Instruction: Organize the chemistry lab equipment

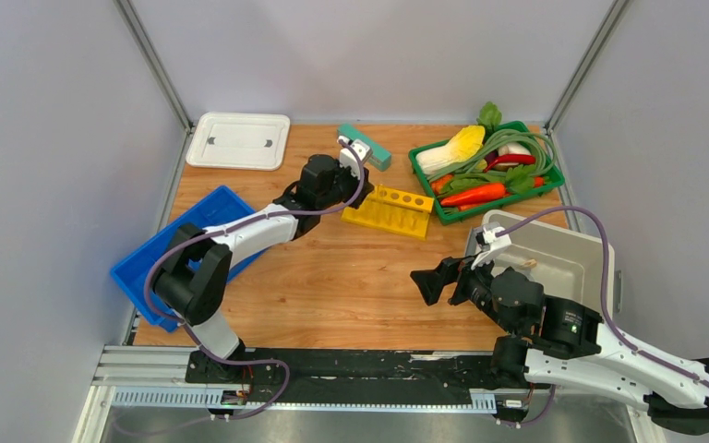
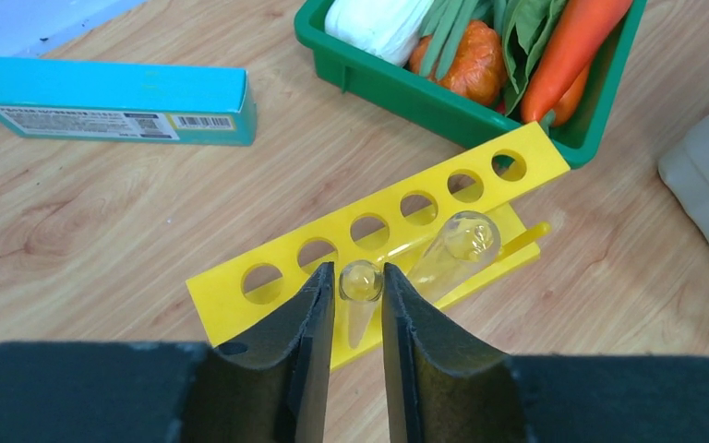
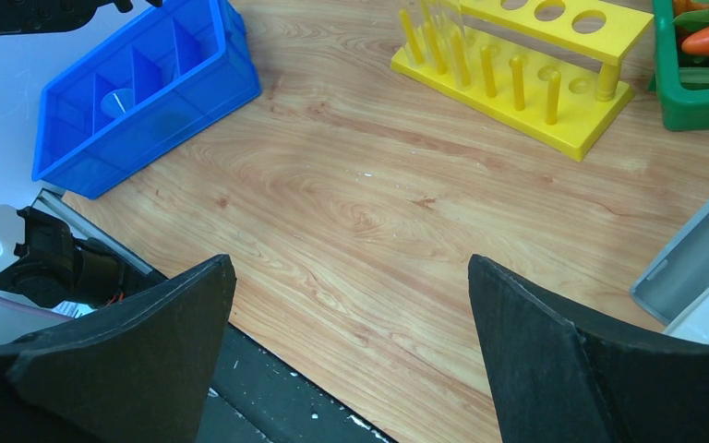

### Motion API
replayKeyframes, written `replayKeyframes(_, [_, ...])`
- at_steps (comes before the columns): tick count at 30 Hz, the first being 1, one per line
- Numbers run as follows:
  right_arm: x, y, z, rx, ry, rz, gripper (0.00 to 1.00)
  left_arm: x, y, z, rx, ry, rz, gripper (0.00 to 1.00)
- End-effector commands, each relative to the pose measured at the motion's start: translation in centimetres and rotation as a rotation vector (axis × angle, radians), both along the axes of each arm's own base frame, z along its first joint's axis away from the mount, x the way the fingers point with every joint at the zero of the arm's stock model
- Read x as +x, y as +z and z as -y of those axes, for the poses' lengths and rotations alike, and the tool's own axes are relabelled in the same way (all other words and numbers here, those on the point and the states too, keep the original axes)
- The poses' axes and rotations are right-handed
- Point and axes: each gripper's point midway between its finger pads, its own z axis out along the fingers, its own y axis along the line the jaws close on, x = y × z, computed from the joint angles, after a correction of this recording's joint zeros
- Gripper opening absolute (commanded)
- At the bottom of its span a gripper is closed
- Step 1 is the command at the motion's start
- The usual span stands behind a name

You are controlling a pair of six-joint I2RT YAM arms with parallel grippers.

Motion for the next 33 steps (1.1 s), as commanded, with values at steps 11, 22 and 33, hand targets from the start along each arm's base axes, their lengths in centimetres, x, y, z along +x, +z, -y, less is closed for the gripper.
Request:
replayKeyframes(11, [0.5,1.4,0.7,0.031,-0.059,-0.004,1.00,-1.3,6.2,-0.2,-0.100,-0.009,0.076,0.47])
replayKeyframes(22, [1.5,1.6,1.7,-0.029,-0.172,-0.039,1.00,-7.9,14.4,-6.2,-0.148,0.054,0.130,0.64])
replayKeyframes(33, [3.5,0.2,3.6,-0.186,-0.380,-0.075,1.00,-14.8,11.9,-13.5,-0.153,0.192,0.064,0.76])
